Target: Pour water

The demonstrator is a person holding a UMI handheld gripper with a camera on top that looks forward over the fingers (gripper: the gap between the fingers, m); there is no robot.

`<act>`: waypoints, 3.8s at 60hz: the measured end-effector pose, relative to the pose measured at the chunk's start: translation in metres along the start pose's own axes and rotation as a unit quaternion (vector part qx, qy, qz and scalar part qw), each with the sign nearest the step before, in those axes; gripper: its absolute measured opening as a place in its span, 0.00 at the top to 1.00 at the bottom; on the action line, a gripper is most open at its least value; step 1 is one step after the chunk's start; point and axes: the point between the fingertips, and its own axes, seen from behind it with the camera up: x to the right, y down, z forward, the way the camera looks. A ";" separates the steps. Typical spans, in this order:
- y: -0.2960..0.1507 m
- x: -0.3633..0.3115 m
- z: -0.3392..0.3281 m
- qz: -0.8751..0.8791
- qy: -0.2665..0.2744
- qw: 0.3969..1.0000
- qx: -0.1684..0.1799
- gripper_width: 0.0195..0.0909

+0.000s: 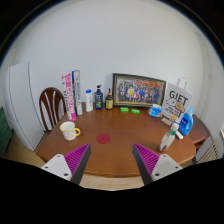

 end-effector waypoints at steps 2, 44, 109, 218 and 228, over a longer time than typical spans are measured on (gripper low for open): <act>0.003 0.006 0.000 0.002 0.004 1.000 -0.002 0.07; 0.093 0.307 0.137 0.046 0.047 0.998 0.020 0.08; -0.010 0.292 0.242 -0.129 0.116 0.982 0.074 0.68; -0.079 -0.064 0.295 -0.087 -0.037 0.992 0.082 0.68; -0.033 -0.053 0.321 -0.027 -0.068 0.995 0.066 0.68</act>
